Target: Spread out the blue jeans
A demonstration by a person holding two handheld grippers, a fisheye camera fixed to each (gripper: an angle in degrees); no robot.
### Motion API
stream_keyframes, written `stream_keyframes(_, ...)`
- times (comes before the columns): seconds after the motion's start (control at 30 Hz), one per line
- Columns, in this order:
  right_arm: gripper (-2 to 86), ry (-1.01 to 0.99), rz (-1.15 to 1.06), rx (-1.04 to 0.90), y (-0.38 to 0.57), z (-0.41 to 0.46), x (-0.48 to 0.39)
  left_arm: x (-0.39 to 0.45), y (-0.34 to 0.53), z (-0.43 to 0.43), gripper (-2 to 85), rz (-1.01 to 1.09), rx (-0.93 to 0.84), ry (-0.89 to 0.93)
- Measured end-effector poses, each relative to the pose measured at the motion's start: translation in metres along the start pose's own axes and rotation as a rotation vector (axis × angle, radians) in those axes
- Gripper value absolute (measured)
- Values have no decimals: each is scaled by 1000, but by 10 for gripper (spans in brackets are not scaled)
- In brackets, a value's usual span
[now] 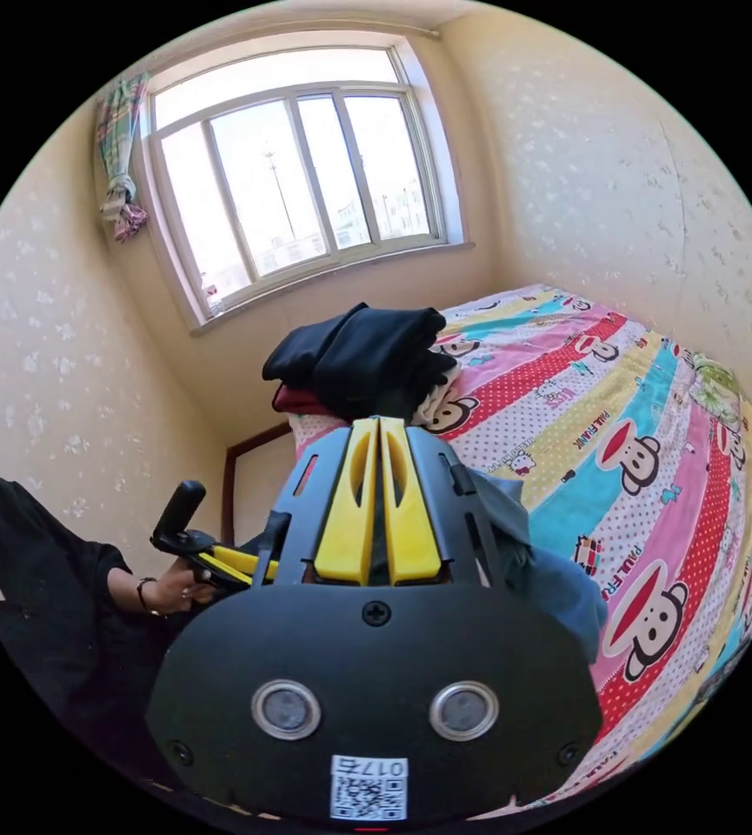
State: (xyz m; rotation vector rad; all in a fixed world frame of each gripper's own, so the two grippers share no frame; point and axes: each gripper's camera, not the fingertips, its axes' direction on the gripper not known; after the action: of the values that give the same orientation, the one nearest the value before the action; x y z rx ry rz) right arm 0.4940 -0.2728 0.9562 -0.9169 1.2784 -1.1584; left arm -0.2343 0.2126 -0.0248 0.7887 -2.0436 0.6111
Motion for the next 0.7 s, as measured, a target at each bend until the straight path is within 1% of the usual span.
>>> stream_keyframes(0.1, 2, -1, 20, 95, -5, -31, -8, 13, 7, 23, 176, 25, -35, -14)
stream_keyframes(0.2, 1, -44, 57, 219, -8, -66, -13, 31, 14, 41, 188, 70, -14, -35)
stream_keyframes(0.3, 1, -30, 81, 327, -10, -100, -20, 62, 16, 61, 198, 165, 0, -15)
stream_keyframes(0.37, 1, -38, 86, 394, -9, -120, -26, 83, 21, 71, 202, 219, 8, -65)
stream_keyframes(0.4, 2, -31, 100, 438, -8, -134, -29, 96, 26, 73, 207, 248, 23, -124)
stream_keyframes(0.47, 2, -37, 129, 497, -7, -155, -32, 113, 41, 67, 207, 295, 88, -227)
stream_keyframes(0.53, 2, -74, 142, 546, -6, -176, -34, 129, 65, 46, 184, 346, 214, -348)
stream_keyframes(0.63, 2, -91, 108, 610, -3, -214, -43, 148, 87, 10, 176, 413, 375, -458)
stream_keyframes(0.7, 2, -111, 59, 670, 1, -244, -55, 163, 91, -5, 173, 443, 419, -537)
